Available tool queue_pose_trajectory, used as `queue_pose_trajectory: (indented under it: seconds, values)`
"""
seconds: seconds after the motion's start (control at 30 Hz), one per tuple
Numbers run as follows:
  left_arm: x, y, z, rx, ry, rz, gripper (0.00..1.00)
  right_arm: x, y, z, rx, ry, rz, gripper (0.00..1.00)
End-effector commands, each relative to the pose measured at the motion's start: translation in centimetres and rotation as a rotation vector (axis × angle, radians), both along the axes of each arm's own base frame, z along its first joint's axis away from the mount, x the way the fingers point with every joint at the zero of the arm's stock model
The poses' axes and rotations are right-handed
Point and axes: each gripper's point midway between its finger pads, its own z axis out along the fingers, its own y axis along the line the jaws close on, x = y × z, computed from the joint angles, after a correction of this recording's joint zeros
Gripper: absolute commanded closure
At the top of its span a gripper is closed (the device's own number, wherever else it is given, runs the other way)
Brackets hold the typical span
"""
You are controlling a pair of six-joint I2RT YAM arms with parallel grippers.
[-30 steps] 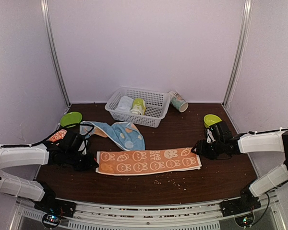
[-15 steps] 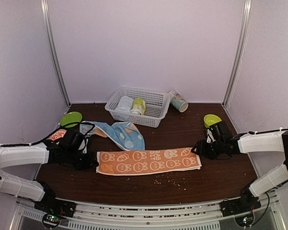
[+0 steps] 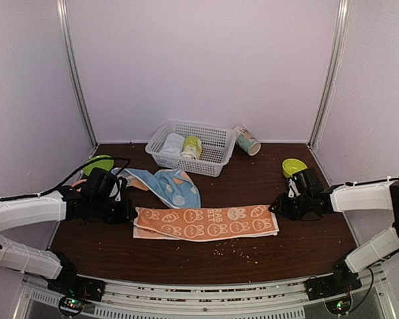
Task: Roll the towels
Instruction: Adjust the towel at the center of the board.
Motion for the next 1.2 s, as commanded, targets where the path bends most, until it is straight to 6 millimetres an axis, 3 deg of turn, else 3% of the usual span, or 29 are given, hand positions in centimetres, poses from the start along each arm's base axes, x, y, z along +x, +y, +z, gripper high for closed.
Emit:
queue_pose_trajectory:
  seconds: [0.0,0.13,0.27,0.4,0.53,0.63,1.17]
  values:
    - [1.2,0.1,1.1,0.019,-0.045,0.012,1.0,0.0,0.3,-0.8,0.021,0.022,0.005,0.63]
    - [1.6,0.3,1.4,0.033,-0.059,0.02,1.0,0.1,0.4,-1.1,0.022,0.029,0.006,0.67]
    - [1.8,0.3,1.4,0.045,-0.061,0.014,1.0,0.5,0.7,-0.7,0.033,0.02,0.012,0.77]
    - [1.8,0.4,2.0,0.04,-0.082,0.015,1.0,0.9,1.2,0.3,0.054,-0.004,0.021,1.0]
    - [2.0,0.7,3.9,0.032,-0.153,0.018,1.0,1.4,1.4,2.6,0.088,-0.055,0.016,1.0]
    - [2.1,1.3,4.2,0.045,-0.186,0.033,1.0,1.8,1.2,3.6,0.088,-0.085,0.002,1.0]
    - [2.2,2.4,-0.9,0.106,-0.141,0.066,1.0,2.1,-0.2,0.1,0.06,-0.044,-0.072,1.0]
